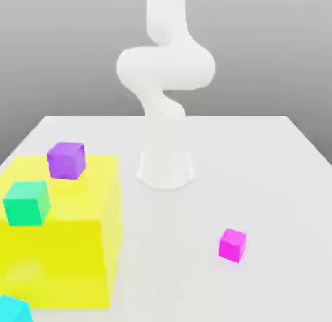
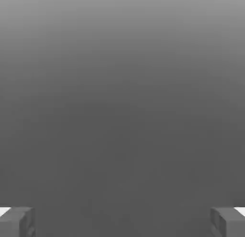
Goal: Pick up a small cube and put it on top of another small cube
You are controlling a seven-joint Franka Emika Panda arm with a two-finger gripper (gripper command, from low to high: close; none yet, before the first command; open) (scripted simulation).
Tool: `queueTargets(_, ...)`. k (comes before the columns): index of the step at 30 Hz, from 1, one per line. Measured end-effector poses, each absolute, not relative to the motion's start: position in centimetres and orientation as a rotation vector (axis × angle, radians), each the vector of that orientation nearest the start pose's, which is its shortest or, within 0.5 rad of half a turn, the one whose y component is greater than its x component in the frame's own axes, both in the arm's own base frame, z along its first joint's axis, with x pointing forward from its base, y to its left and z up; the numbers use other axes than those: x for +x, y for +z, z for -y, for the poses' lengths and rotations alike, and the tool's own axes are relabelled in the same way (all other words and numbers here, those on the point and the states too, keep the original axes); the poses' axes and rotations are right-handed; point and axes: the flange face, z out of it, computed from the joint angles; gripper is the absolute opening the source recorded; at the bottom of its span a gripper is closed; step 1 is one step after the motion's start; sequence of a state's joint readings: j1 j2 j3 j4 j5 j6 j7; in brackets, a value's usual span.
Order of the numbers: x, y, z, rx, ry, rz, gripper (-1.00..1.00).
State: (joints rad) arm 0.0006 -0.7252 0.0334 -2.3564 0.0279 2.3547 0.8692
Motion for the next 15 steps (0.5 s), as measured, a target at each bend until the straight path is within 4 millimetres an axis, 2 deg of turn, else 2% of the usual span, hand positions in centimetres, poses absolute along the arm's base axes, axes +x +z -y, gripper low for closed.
queueTargets(3,40.9,58.7,-4.3,-2.452,-0.746,-1.209,0.00)
queueTargets(7,42.7,48.7,-7.7,-2.463,-0.544,-1.354,0.00)
queueTargets(11,42.0,38.7,-10.9,-2.475,-0.355,-1.511,0.00)
queueTargets(15,38.5,28.6,-13.4,-2.487,-0.171,-1.692,0.00)
